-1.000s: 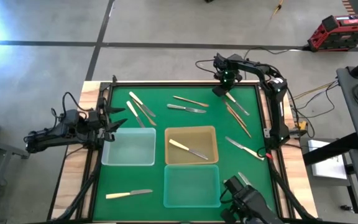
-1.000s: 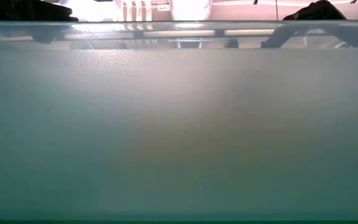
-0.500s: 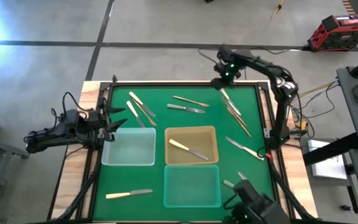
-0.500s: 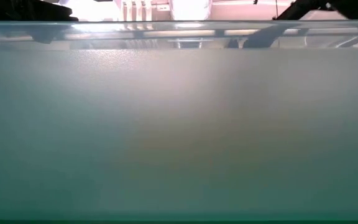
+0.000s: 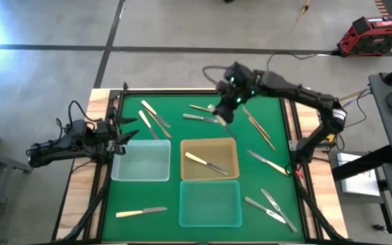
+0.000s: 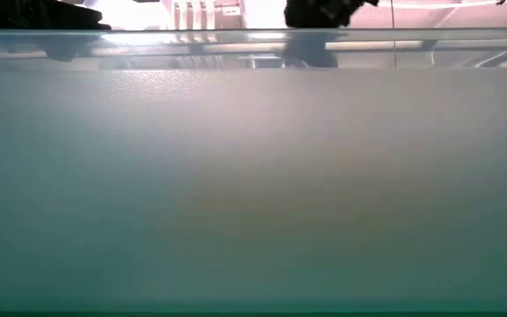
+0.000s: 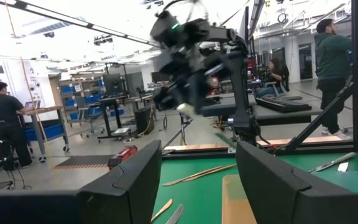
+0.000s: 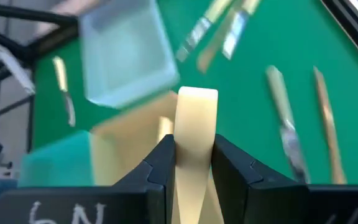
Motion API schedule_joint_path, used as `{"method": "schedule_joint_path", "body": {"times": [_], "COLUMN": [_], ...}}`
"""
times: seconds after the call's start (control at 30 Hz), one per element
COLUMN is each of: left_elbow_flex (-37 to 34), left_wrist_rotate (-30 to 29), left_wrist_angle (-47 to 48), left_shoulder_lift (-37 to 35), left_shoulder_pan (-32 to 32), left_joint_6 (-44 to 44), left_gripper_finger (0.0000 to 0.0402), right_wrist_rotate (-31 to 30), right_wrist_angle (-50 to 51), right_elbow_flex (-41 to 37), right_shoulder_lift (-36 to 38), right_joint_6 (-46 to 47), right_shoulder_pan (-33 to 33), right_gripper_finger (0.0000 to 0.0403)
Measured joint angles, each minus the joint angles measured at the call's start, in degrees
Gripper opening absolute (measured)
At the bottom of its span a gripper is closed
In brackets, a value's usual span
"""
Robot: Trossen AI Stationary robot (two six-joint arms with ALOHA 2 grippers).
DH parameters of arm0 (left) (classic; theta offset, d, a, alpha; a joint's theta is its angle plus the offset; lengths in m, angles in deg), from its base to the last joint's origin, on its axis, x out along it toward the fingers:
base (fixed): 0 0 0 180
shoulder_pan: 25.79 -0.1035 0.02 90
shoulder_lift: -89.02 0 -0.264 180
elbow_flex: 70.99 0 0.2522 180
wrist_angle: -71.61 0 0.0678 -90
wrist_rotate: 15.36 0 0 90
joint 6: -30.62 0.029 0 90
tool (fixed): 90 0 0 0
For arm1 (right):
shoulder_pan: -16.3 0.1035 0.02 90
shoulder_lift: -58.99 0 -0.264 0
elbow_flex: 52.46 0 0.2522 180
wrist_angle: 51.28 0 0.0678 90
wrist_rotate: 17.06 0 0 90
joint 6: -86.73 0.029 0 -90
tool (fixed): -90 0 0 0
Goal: Sort silverware by color (type)
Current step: Put the yellow table knife into the orange bin
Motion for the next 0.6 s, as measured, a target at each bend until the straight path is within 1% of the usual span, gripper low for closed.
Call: {"method": "schedule_joint_path", "body": {"times": [0.1, 0.17, 0.23, 0.33, 0.43, 0.6], "left_elbow_flex": [0.0, 0.0, 0.0, 0.0, 0.0, 0.0], "left_wrist_rotate": [0.0, 0.0, 0.0, 0.0, 0.0, 0.0], "left_wrist_angle": [0.0, 0.0, 0.0, 0.0, 0.0, 0.0], "left_shoulder_lift": [0.0, 0.0, 0.0, 0.0, 0.0, 0.0], "left_shoulder_pan": [0.0, 0.0, 0.0, 0.0, 0.0, 0.0], "left_joint_6": [0.0, 0.0, 0.0, 0.0, 0.0, 0.0], "left_gripper_finger": [0.0192, 0.0192, 0.0192, 0.0192, 0.0192, 0.0192], "right_wrist_rotate": [-5.3, -9.9, -12.7, -13.8, -13.3, -13.6], "right_wrist_angle": [-2.5, -1.5, 0.8, 1.1, -0.8, -0.1], "right_elbow_flex": [0.0, 0.1, 0.1, 0.0, 0.0, 0.0], "right_shoulder_lift": [-0.5, -1.9, -4.2, -8.4, -12.7, -19.6], "right_joint_6": [0.6, 0.8, 0.8, -0.7, -1.5, -0.1], "right_shoulder_pan": [6.9, 10.3, 12.5, 15.2, 17.5, 17.9], "right_gripper_finger": [0.0068, 0.0068, 0.0068, 0.0068, 0.0068, 0.0068]}}
